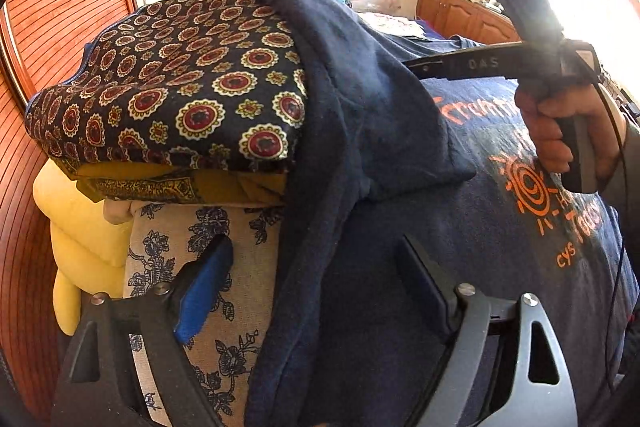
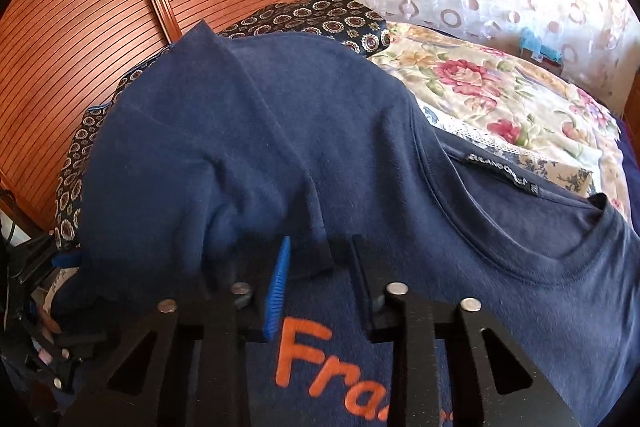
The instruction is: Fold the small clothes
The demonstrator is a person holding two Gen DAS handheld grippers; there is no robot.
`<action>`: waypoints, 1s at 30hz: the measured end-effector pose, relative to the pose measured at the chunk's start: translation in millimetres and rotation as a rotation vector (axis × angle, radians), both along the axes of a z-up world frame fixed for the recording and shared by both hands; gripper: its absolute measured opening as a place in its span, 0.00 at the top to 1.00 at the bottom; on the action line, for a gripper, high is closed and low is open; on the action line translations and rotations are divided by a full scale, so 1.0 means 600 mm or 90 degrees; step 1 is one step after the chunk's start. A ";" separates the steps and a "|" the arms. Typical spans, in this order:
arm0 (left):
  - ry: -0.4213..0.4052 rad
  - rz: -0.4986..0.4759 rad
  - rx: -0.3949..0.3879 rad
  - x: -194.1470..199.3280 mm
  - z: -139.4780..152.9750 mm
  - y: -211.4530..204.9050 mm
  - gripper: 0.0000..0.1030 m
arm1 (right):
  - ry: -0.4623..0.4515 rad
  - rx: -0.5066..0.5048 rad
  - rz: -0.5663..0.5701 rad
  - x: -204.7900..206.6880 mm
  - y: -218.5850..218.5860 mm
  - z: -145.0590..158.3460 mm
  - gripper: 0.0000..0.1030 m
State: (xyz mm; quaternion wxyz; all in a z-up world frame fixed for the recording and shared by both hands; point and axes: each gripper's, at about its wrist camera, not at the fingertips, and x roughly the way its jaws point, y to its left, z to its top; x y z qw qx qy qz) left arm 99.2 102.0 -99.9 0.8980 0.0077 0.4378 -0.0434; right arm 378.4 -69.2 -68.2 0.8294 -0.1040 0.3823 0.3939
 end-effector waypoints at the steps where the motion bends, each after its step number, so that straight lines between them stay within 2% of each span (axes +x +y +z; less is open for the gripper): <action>1: 0.000 0.000 0.000 -0.001 0.000 0.000 0.17 | 0.001 -0.002 0.005 0.002 0.004 -0.001 0.86; 2: 0.000 0.001 0.001 -0.001 -0.001 0.000 0.17 | -0.003 -0.008 0.012 0.003 0.009 -0.003 0.93; 4: 0.000 0.001 0.001 0.005 0.001 -0.003 0.17 | -0.015 -0.012 0.035 0.001 0.015 -0.001 0.97; 7: 0.000 0.001 0.001 0.004 0.001 -0.002 0.17 | -0.052 0.002 0.013 0.005 0.004 0.017 0.97; 11: 0.000 0.000 0.000 0.005 0.001 0.000 0.17 | -0.086 0.008 -0.107 0.034 -0.024 0.043 0.97; 17: 0.000 0.000 -0.001 0.004 0.001 0.003 0.17 | -0.104 -0.010 -0.117 0.037 -0.024 0.038 0.97; 19: 0.000 0.000 -0.001 0.004 0.001 0.002 0.17 | -0.104 -0.020 -0.121 0.038 -0.021 0.034 0.87; 21: -0.001 0.000 -0.001 0.004 0.001 0.001 0.17 | -0.104 -0.016 -0.119 0.026 -0.031 0.039 0.58; 23: -0.001 -0.001 0.000 0.003 0.002 0.001 0.17 | -0.102 0.005 -0.117 0.011 -0.051 0.049 0.48; 24: -0.001 0.000 0.000 0.004 0.001 0.002 0.17 | -0.103 0.012 -0.116 0.002 -0.063 0.052 0.45; 27: -0.004 0.007 0.007 0.001 0.004 0.003 0.17 | -0.115 0.014 -0.110 -0.035 -0.107 0.054 0.44; 30: -0.037 0.025 0.023 -0.010 0.018 0.005 0.17 | -0.118 0.010 -0.104 -0.081 -0.156 0.054 0.44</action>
